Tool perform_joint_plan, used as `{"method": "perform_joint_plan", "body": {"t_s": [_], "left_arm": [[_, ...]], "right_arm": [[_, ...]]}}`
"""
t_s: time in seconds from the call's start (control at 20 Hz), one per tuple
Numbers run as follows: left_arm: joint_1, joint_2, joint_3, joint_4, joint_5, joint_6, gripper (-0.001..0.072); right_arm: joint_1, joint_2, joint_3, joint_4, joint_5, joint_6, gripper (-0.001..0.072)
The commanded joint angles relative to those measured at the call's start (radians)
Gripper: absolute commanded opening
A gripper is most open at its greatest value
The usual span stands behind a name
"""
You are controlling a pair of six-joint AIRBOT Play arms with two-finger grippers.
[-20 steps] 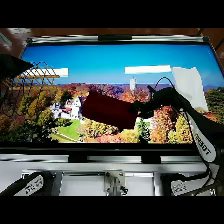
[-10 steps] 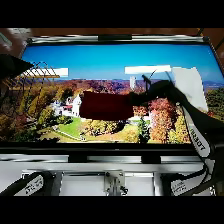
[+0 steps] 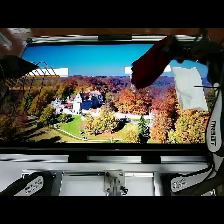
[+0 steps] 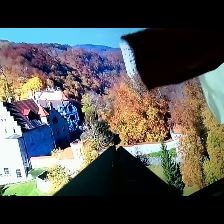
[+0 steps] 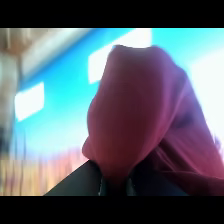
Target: Fold the shirts.
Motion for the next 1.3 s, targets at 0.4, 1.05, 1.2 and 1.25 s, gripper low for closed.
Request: {"method": "perform_joint_plan", "body": {"t_s": [0.4, 1.05, 1.2, 1.25], "left_arm": [[-0.106, 0.001, 0.0, 0.001, -0.117, 0.0, 0.0035], [-0.106, 0.001, 0.0, 0.001, -0.152, 0.0, 0.0035], [-0.106, 0.001, 0.0, 0.001, -0.152, 0.0, 0.0035], [-0.106, 0.001, 0.0, 0.001, -0.152, 0.0, 0.0035]], "right_arm": [[-0.217, -0.053, 0.046, -0.002, 0.468, 0.177, 0.0082], [-0.2, -0.118, 0.094, -0.029, 0.801, 0.203, 0.0082], [-0.2, -0.146, 0.094, -0.052, 0.701, 0.204, 0.0082], [-0.198, -0.156, 0.094, -0.049, 0.69, 0.207, 0.0082]]}}
